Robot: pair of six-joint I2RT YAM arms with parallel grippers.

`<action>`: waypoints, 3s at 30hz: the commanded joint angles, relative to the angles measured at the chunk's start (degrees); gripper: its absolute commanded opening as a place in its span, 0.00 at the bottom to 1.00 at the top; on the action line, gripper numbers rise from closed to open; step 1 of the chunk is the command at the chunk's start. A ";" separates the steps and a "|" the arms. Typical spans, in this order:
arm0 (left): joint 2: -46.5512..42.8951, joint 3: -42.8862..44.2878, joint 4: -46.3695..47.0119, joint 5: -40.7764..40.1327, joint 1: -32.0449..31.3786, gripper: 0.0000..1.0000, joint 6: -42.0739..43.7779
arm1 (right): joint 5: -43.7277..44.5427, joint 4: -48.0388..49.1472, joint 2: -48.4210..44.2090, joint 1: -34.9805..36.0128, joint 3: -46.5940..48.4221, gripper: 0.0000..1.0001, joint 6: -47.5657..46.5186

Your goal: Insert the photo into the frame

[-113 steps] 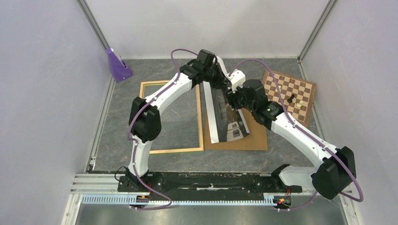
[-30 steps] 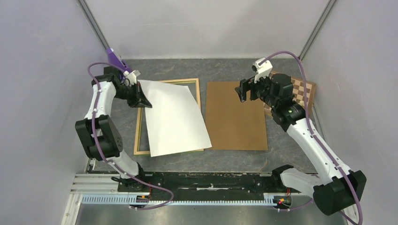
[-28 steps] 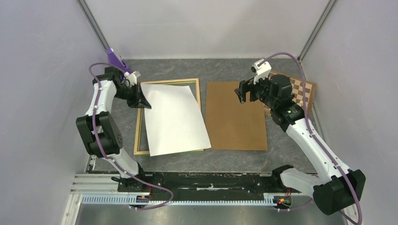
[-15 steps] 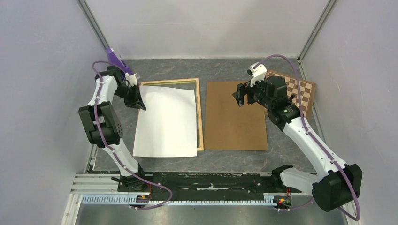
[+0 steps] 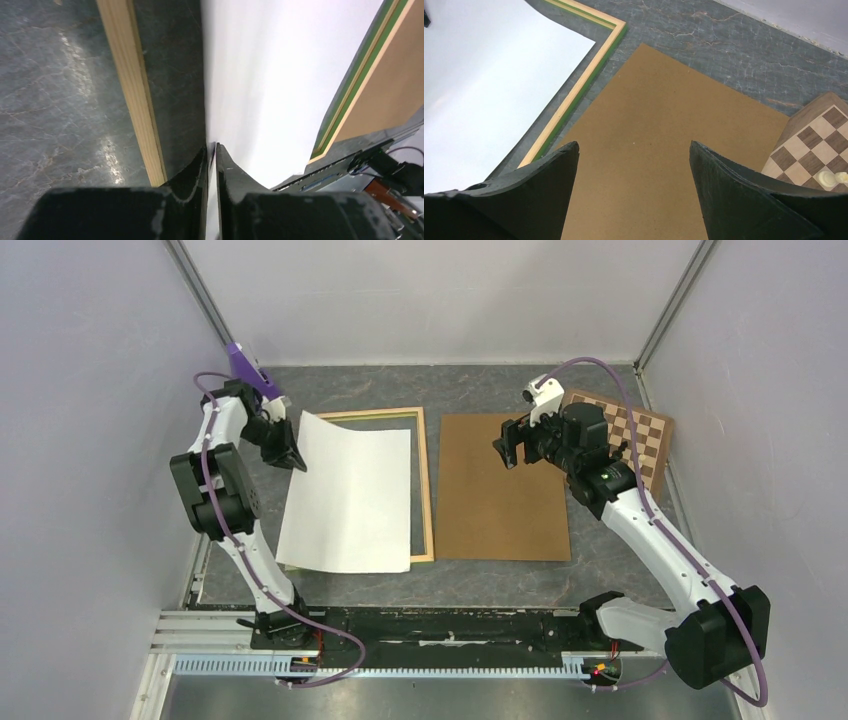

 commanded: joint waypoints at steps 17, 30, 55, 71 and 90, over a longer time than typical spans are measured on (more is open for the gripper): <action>2.62 0.33 9.27 5.25 1.78 0.02 -12.24 | -0.17 2.80 0.77 0.71 -0.02 0.84 -0.78; 3.34 -0.08 12.03 7.56 1.52 0.02 -13.67 | -0.45 3.32 1.83 0.87 -0.18 0.84 -0.69; 5.98 2.15 13.94 5.53 -0.68 0.02 -13.74 | -0.18 3.22 2.16 1.15 -0.14 0.84 -0.95; 6.04 0.73 16.08 4.81 -0.68 0.02 -15.19 | -0.07 3.32 2.01 1.18 -0.44 0.84 -1.15; 3.42 -5.62 20.91 5.62 -0.74 0.02 -18.31 | -0.48 3.62 1.72 1.15 -1.05 0.84 -1.13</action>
